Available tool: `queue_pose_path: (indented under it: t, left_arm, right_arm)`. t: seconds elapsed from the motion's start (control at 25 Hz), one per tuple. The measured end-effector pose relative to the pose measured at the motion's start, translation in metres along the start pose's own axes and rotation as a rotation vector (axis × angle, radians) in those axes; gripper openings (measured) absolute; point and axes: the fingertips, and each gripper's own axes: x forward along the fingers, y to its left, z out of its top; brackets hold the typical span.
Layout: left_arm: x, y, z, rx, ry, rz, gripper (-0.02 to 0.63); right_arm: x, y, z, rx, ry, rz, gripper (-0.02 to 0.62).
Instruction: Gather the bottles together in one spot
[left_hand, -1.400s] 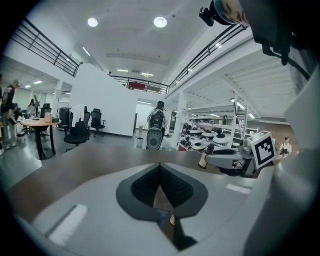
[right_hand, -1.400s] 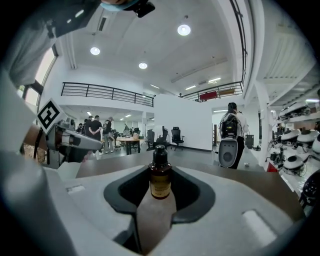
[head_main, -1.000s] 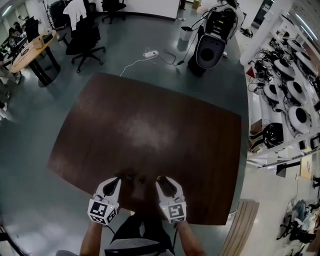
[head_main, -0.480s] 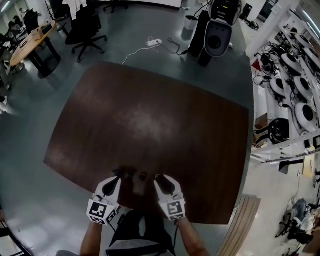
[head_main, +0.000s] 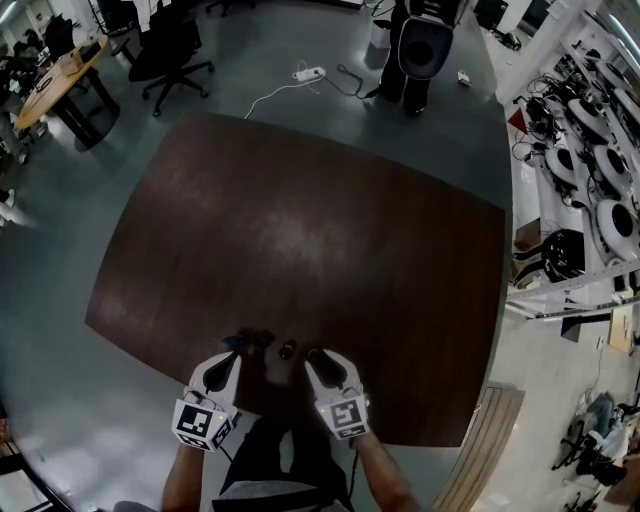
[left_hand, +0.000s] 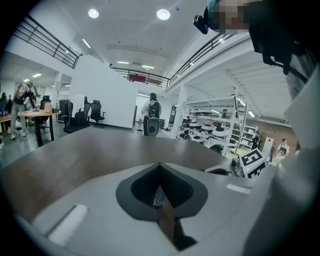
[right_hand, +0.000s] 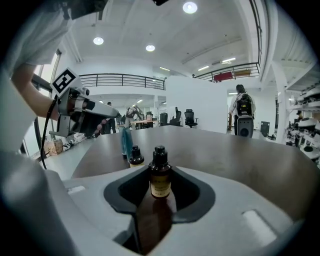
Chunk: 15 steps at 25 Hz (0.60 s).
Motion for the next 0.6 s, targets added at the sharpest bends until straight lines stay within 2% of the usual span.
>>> queue_pose_path:
  t: [0.28, 0.6]
  left_arm:
    - [-0.003, 0.005, -0.002, -0.010, 0.012, 0.018, 0.000]
    - [-0.006, 0.007, -0.010, -0.013, 0.010, 0.022, 0.000]
  right_arm:
    - [0.002, 0.002, -0.018, 0.007, 0.034, 0.000, 0.133]
    - [0.002, 0.004, -0.019, 0.009, 0.029, 0.002, 0.133]
